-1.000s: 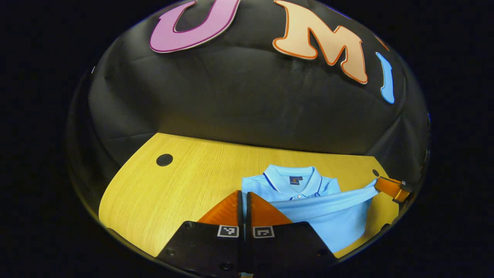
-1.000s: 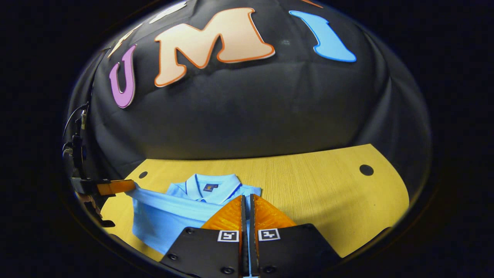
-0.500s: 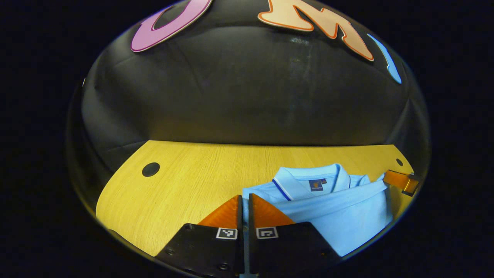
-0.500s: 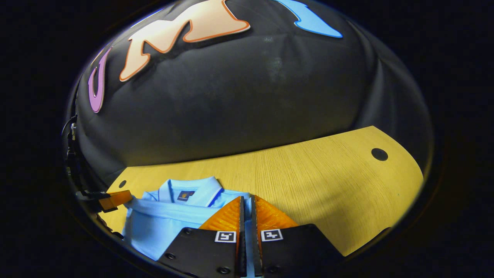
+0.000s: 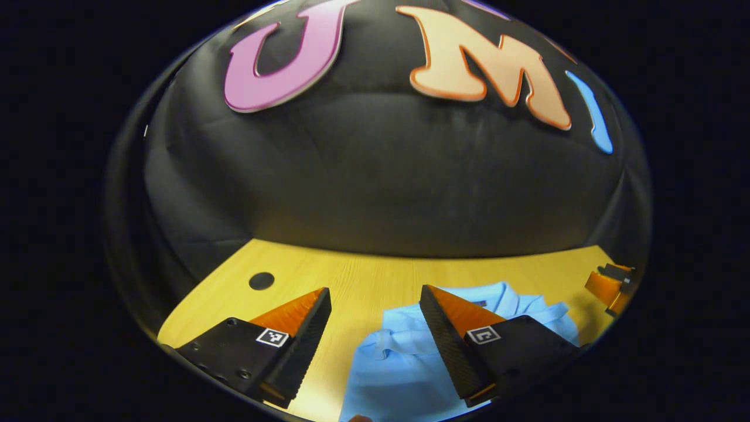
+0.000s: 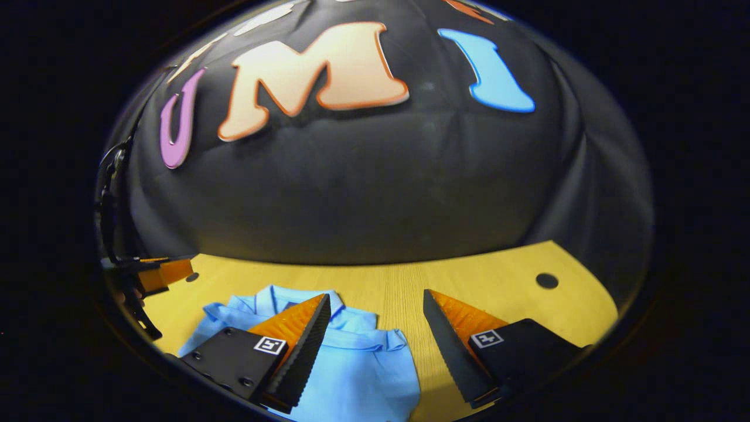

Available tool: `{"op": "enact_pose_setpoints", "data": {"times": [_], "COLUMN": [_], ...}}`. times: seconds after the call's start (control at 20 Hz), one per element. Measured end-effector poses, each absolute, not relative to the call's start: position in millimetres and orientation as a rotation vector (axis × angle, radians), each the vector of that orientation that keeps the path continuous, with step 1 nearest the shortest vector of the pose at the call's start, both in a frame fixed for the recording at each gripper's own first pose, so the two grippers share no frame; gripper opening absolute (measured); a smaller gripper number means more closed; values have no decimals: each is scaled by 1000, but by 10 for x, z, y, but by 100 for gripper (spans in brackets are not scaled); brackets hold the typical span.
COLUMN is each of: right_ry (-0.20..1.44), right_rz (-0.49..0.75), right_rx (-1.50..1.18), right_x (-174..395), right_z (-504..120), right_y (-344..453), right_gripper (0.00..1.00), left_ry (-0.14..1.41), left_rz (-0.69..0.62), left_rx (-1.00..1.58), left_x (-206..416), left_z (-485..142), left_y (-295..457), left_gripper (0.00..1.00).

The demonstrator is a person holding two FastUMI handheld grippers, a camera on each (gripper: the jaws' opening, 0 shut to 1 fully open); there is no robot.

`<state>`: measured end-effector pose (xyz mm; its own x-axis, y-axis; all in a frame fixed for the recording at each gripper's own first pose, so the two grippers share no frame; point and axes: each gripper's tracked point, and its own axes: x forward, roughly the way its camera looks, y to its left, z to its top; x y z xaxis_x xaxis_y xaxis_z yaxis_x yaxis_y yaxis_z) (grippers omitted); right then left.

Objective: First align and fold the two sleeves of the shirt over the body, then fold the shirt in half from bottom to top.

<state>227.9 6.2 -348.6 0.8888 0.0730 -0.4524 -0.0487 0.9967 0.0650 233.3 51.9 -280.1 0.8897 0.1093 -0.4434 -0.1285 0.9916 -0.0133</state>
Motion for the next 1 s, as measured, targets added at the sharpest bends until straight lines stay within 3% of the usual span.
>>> {"op": "enact_pose_setpoints", "data": {"times": [0.35, 0.45, 0.65, 1.0], "right_ry": [237, 199, 146, 86], "right_rz": [49, 44, 37, 26], "right_rx": [13, 31, 19, 24], "right_x": [1425, 1158, 603, -317], "right_z": [-2033, -1723, -1265, -841], "right_y": [50, 44, 26, 77], "right_gripper": [98, 95, 98, 98], "left_ry": [210, 178, 121, 86], "left_rz": [90, 77, 61, 28], "left_rx": [23, 37, 55, 83], "left_x": [1504, 1180, 583, -237], "left_z": [-1300, -1071, -681, -436], "left_y": [499, 463, 443, 406], "left_gripper": [93, 94, 93, 93]}}
